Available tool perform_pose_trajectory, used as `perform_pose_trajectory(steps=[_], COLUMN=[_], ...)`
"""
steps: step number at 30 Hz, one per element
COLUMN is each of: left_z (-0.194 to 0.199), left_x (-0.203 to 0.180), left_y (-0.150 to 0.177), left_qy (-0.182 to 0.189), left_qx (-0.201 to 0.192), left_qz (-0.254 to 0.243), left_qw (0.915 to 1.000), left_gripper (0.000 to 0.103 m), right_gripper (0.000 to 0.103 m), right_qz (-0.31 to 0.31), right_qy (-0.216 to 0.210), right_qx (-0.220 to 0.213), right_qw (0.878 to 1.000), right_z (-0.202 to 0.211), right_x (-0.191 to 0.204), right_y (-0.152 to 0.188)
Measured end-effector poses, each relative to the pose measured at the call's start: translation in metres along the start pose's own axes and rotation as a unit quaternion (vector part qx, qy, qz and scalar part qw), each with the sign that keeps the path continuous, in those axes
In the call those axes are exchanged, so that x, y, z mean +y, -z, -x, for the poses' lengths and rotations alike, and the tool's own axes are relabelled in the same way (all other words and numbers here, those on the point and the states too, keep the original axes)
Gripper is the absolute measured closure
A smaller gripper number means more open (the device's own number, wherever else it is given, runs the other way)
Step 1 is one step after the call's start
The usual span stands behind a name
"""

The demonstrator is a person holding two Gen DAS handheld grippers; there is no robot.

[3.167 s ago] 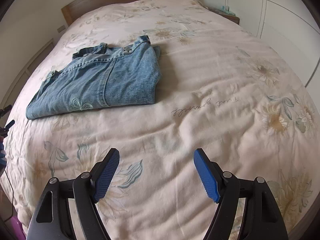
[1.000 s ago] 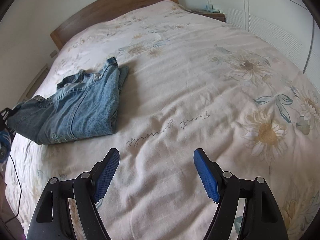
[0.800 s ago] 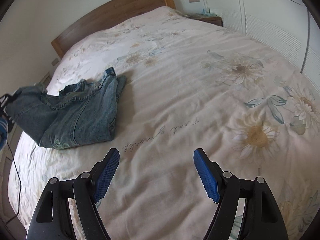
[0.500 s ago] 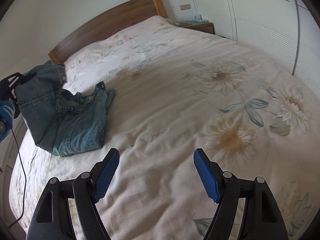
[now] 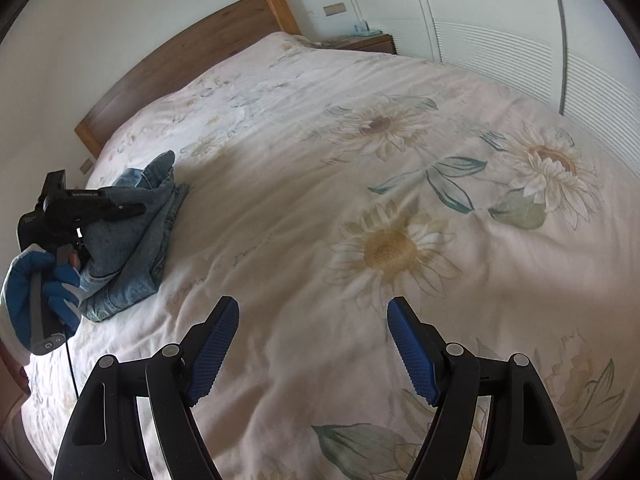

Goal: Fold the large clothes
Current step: 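Lower the held jacket onto the bed and open the left tool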

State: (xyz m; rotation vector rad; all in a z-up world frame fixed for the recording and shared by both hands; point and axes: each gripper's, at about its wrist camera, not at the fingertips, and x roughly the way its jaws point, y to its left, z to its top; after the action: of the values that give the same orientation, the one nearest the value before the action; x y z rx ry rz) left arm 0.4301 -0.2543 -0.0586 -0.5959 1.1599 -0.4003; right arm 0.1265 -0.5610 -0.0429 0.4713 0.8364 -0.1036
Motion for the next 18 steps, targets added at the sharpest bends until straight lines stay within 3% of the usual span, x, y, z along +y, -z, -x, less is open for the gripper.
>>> perform_pose_trajectory(steps=[6,8,12,18], left_z=[0.000,-0.001,-0.010,-0.011], left_x=[-0.021,-0.025,-0.037,-0.070], left_y=[0.019,0.019,0.007,0.010], left_qy=[-0.024,-0.025,0.002,0.059], left_qx=[-0.002,-0.001,0.003,0.032], left_qz=[-0.007,-0.010,0.004,-0.004], left_qw=[0.9997,0.9996,1.0000,0.9977], left_gripper=[0.085,0.078,0.057,0.056], right_gripper=[0.025,0.025,0.025,0.025], right_qz=[-0.012,-0.009,-0.011,-0.012], right_qy=[-0.001,0.002,0.008,0.017], right_qx=[0.002,0.002,-0.002,-0.006], right_qw=[1.000,1.000,1.000,1.000], right_z=[0.000,0.003,0.010,0.022], right_x=[-0.009,-0.011,-0.016,-0.020], right_y=[0.005,0.006,0.006,0.004])
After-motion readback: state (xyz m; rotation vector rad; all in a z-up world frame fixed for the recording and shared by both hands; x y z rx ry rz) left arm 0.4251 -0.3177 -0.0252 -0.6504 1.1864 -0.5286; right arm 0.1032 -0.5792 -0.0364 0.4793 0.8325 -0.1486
